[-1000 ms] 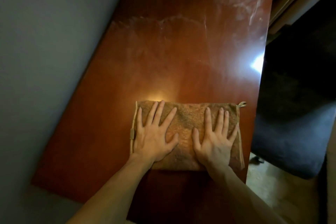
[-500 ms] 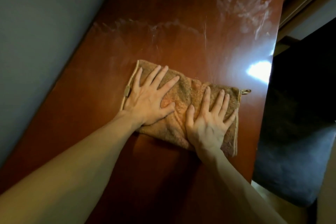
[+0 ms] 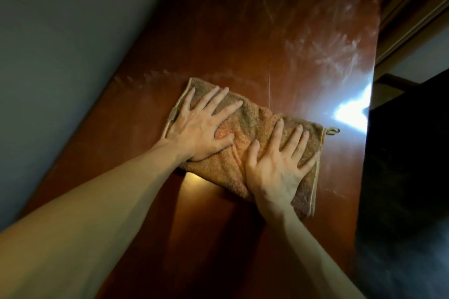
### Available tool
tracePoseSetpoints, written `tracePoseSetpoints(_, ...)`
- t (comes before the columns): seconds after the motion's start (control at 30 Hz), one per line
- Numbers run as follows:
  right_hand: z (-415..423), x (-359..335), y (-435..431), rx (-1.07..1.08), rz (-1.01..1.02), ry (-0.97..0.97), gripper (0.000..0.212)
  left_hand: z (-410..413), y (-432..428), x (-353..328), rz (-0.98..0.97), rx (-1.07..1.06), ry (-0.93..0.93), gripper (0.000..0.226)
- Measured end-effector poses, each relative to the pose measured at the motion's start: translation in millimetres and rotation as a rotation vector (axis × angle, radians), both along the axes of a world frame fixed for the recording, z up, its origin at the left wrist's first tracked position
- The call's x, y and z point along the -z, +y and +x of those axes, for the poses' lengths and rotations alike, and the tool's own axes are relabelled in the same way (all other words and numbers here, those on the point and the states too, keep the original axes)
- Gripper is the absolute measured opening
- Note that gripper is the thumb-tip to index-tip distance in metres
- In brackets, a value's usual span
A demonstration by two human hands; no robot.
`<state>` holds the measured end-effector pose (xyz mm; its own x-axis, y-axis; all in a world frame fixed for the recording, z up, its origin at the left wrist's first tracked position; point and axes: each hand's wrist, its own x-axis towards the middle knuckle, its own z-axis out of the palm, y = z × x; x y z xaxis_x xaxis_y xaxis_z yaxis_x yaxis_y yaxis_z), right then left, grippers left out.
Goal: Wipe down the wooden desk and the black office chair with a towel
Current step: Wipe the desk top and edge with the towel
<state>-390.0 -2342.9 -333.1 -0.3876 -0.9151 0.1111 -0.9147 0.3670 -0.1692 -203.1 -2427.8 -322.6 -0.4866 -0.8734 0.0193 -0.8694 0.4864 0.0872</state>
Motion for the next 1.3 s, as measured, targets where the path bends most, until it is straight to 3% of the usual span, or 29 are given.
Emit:
tracePoseSetpoints(0.2, 6, -8, 20, -0.009, 0.044, -0.030, 0.074, 1, 23, -9, 0.000, -0.014, -0.042, 0.080)
tracePoseSetpoints(0.4, 34, -16, 98, -0.075, 0.158, -0.053, 0.075, 31, 129, -4, -0.081, -0.110, 0.108, 0.086)
tracePoseSetpoints(0.67, 97, -21, 242, -0.103, 0.210, -0.102, 0.078, 91, 278, -19, 0.141, -0.101, 0.056, 0.070)
tracePoseSetpoints(0.83, 137, -25, 315, -0.167, 0.272, -0.055, 0.077, 149, 353, -19, 0.199, -0.088, -0.015, 0.072)
tracePoseSetpoints(1.0, 143, -34, 314, -0.281, 0.266, -0.005, 0.080, 172, 372, -21, 0.198, -0.306, -0.044, 0.086)
tracePoseSetpoints(1.1, 140, -29, 309, -0.464, 0.265, 0.020, 0.076, 171, 366, -18, 0.214, -0.304, -0.040, 0.091)
tracePoseSetpoints(1.3, 140, -15, 284, -0.525, 0.242, 0.040, 0.075, 175, 356, -5, 0.151, -0.314, 0.026, 0.094)
